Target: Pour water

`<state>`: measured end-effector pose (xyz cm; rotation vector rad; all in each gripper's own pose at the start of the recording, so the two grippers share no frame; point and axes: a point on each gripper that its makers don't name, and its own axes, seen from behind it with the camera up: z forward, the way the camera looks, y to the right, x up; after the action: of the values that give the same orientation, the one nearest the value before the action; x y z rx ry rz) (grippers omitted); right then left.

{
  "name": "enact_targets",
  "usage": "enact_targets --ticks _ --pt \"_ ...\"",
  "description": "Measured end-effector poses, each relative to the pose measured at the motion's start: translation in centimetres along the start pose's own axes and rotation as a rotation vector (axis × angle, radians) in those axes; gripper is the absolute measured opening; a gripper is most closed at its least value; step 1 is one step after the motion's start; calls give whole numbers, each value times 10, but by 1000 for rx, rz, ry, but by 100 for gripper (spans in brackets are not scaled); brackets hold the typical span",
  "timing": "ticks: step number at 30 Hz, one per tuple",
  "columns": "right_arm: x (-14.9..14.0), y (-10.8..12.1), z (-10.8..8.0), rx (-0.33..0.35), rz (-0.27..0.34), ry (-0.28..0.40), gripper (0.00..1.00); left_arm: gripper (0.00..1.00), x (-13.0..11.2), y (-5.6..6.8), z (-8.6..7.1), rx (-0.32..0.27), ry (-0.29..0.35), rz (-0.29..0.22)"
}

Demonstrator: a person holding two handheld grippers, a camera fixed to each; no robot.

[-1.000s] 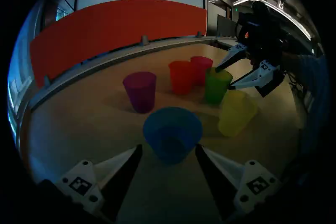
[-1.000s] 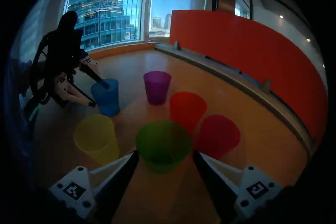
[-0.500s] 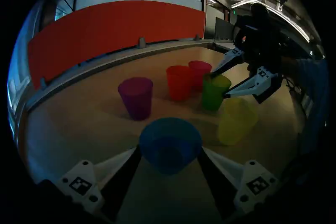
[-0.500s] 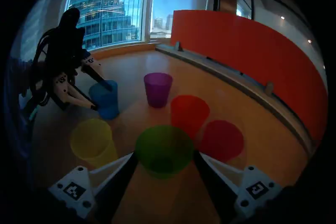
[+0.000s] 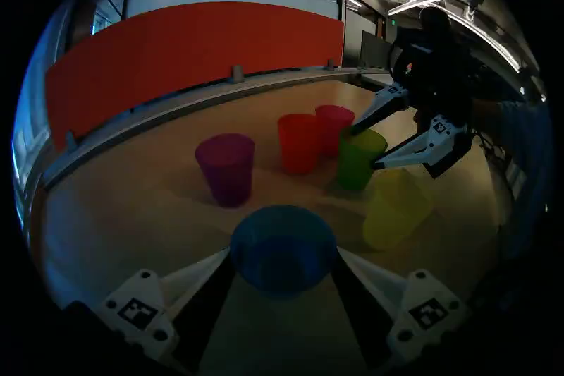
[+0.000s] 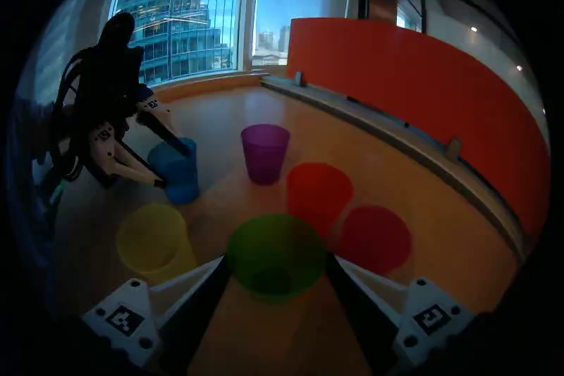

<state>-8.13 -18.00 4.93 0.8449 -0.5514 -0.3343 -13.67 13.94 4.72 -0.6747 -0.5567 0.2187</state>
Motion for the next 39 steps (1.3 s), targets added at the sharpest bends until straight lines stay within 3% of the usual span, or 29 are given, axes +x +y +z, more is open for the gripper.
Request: enact_targets --ticks 27,39 --pt "9 -6 -3 5 8 49 93 87 0 -1 -2 9 13 -13" --pt "30 -6 -19 -10 4 104 93 87 27 -7 -18 25 98 -50"
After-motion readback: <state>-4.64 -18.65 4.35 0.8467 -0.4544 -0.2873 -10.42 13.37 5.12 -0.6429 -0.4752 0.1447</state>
